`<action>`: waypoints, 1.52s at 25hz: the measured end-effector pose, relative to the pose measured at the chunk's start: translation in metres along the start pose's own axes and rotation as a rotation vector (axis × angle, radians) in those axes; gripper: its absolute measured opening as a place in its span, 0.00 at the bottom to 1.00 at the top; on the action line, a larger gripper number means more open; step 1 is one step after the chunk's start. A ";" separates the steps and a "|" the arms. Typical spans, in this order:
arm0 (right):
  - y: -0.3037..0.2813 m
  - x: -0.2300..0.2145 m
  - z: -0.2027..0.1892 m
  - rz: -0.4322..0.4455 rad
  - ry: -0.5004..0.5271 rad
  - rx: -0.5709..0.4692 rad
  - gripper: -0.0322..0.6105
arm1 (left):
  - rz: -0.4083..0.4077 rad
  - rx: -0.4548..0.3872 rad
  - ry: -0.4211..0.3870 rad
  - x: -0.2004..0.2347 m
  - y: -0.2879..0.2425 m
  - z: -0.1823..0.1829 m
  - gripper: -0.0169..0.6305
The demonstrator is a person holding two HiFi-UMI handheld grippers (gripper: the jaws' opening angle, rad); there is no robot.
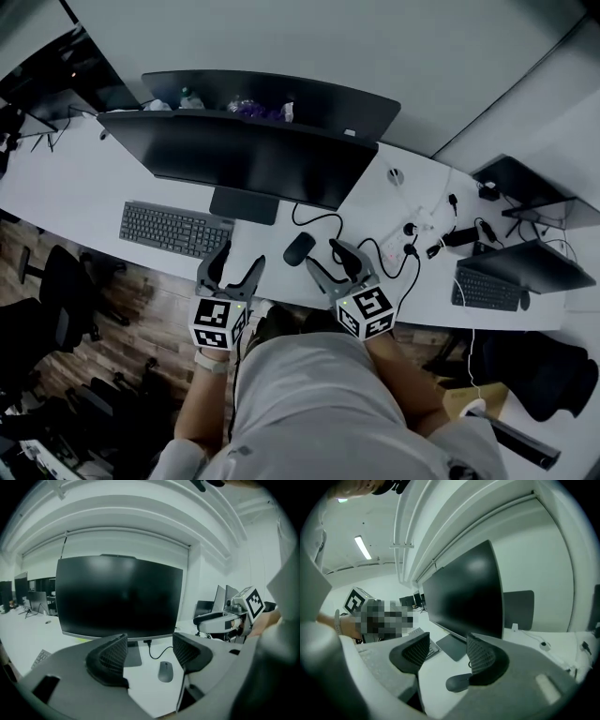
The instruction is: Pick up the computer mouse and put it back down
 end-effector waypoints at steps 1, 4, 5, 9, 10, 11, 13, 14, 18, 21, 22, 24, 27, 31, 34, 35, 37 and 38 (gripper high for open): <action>-0.002 0.002 0.004 0.014 0.007 -0.006 0.44 | 0.008 -0.009 0.001 0.001 0.003 0.002 0.48; -0.006 0.009 0.013 0.058 0.025 -0.021 0.43 | 0.032 -0.029 0.004 0.003 0.010 0.006 0.48; -0.007 0.011 0.016 0.071 0.032 -0.026 0.44 | 0.038 -0.036 0.005 0.003 0.013 0.007 0.48; -0.010 0.018 0.029 0.110 0.058 -0.047 0.44 | 0.057 -0.061 0.005 0.004 0.020 0.010 0.48; -0.011 0.019 0.032 0.117 0.063 -0.053 0.43 | 0.061 -0.066 0.004 0.004 0.021 0.010 0.48; -0.011 0.020 0.034 0.122 0.068 -0.058 0.43 | 0.064 -0.070 0.003 0.004 0.022 0.010 0.48; -0.011 0.021 0.038 0.130 0.077 -0.068 0.43 | 0.069 -0.078 0.002 0.005 0.023 0.012 0.48; -0.012 0.021 0.040 0.134 0.081 -0.074 0.43 | 0.072 -0.082 0.003 0.006 0.023 0.012 0.48; -0.012 0.020 0.044 0.137 0.104 -0.085 0.43 | 0.079 -0.087 0.011 0.007 0.023 0.014 0.48; -0.013 0.019 0.044 0.137 0.106 -0.082 0.43 | 0.074 -0.084 0.019 0.005 0.022 0.017 0.48; -0.014 0.019 0.043 0.137 0.105 -0.081 0.43 | 0.073 -0.080 0.022 0.005 0.022 0.015 0.48; -0.014 0.018 0.043 0.137 0.104 -0.079 0.43 | 0.073 -0.075 0.024 0.005 0.021 0.011 0.48; -0.014 0.016 0.041 0.136 0.104 -0.074 0.43 | 0.071 -0.070 0.025 0.004 0.019 0.008 0.48; -0.014 0.015 0.039 0.132 0.106 -0.063 0.43 | 0.066 -0.060 0.028 0.004 0.017 0.006 0.48; -0.015 0.015 0.039 0.129 0.108 -0.060 0.43 | 0.060 -0.054 0.028 0.004 0.016 0.005 0.48; -0.015 0.015 0.039 0.129 0.109 -0.059 0.43 | 0.059 -0.055 0.030 0.005 0.016 0.005 0.48; -0.016 0.017 0.038 0.126 0.108 -0.057 0.43 | 0.060 -0.057 0.034 0.007 0.017 0.002 0.48; -0.016 0.017 0.037 0.125 0.108 -0.056 0.43 | 0.060 -0.057 0.035 0.008 0.017 0.001 0.48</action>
Point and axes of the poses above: the fingertips, and each gripper's own axes: y backward along the fingers, x to its left, z out of its top, the point moved 4 cm from there along y, backward along the fingers, and after that the axes turned 4 degrees about -z, right-handed, at the moved point
